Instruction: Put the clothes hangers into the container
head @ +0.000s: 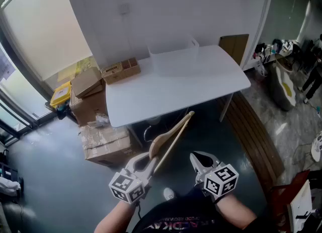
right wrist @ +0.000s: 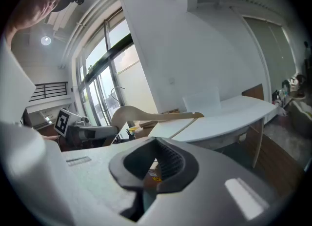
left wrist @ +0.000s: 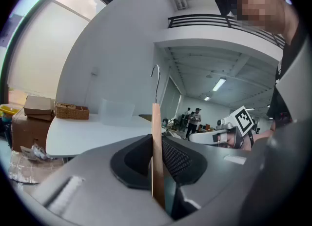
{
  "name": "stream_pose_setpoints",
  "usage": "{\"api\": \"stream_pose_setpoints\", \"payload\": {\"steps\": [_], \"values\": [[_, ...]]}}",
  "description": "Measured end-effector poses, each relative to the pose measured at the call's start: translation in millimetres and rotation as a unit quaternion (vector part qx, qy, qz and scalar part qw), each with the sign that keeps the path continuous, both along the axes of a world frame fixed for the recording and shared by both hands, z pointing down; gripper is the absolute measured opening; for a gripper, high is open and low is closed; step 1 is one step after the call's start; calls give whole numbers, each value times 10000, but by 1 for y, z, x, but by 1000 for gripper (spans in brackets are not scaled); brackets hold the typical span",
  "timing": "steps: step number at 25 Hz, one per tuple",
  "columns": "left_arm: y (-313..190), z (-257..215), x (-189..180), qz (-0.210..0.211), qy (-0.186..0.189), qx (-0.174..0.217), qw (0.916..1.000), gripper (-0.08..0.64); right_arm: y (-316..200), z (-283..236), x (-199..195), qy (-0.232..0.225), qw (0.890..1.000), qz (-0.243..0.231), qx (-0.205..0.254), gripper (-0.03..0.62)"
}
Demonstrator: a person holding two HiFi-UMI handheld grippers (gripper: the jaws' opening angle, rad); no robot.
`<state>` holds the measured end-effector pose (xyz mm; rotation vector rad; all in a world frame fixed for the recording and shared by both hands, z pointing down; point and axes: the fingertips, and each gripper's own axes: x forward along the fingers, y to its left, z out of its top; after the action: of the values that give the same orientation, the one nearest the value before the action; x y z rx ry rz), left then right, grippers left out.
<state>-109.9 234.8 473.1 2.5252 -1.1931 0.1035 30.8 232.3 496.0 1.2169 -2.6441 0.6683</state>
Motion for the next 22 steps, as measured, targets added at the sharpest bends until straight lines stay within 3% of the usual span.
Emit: {"api": "stream_pose_setpoints", "payload": {"steps": [22], "values": [[0,2,7,39,38,-8,10000,58,0,-1,7,-180,9998,71,-5,2]]}}
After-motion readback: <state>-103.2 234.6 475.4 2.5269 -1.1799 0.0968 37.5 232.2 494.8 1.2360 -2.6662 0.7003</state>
